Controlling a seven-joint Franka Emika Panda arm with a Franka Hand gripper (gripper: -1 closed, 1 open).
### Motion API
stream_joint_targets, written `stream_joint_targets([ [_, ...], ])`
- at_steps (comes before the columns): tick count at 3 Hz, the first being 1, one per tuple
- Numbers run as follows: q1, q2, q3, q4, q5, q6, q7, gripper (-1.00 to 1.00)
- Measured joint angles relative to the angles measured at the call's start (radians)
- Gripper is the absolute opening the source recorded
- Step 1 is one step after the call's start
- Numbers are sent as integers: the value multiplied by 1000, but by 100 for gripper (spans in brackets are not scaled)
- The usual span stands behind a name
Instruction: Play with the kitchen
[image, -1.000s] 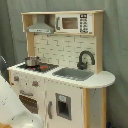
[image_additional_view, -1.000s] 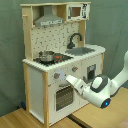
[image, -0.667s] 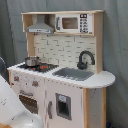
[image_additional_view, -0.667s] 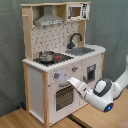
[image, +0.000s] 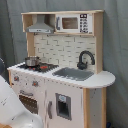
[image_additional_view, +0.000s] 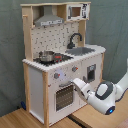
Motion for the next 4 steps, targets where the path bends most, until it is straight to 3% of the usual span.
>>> stream_joint_targets([
  [4,-14,-13,-3,-57,-6,-29,442,100],
])
